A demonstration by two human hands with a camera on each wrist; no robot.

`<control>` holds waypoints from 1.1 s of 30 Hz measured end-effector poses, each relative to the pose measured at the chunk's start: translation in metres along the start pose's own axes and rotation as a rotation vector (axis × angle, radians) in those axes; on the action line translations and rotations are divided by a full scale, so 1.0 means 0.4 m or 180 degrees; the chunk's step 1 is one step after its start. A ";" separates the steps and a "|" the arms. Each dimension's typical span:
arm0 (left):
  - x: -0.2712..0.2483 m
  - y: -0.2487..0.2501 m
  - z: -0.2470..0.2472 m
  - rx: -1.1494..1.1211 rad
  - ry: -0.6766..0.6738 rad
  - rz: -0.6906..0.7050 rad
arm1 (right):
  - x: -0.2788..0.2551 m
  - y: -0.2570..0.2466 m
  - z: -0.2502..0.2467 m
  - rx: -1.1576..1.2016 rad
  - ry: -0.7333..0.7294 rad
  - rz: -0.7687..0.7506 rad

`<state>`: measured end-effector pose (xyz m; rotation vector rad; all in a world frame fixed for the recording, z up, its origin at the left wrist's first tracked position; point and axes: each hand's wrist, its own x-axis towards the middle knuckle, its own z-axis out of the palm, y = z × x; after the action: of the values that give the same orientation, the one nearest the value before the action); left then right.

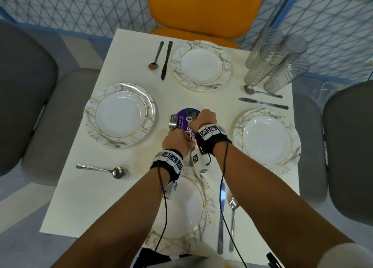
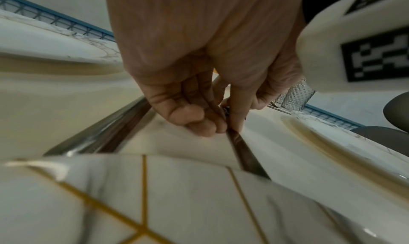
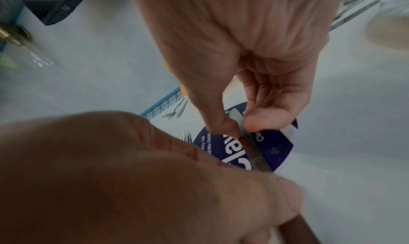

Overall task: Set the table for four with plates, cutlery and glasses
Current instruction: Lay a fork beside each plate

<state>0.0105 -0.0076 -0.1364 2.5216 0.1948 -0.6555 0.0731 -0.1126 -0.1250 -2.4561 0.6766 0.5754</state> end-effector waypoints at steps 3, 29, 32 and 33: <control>0.004 -0.002 0.000 0.0084 0.0058 -0.0039 | 0.000 -0.005 0.010 0.0129 0.0115 -0.0006; -0.010 0.019 -0.206 -0.2275 0.0190 0.0654 | -0.060 -0.041 -0.264 0.2354 -0.0400 -0.1033; -0.013 -0.033 -0.255 -0.2233 0.0151 0.0768 | -0.093 -0.056 -0.260 0.2527 -0.0299 -0.1156; -0.014 -0.057 -0.270 -0.2179 0.0131 0.0818 | -0.098 -0.061 -0.250 0.2559 -0.0299 -0.1175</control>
<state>0.0444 0.0680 -0.0635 1.8575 0.0850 -0.3508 0.0816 -0.1395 -0.0186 -1.7175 0.3070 0.2035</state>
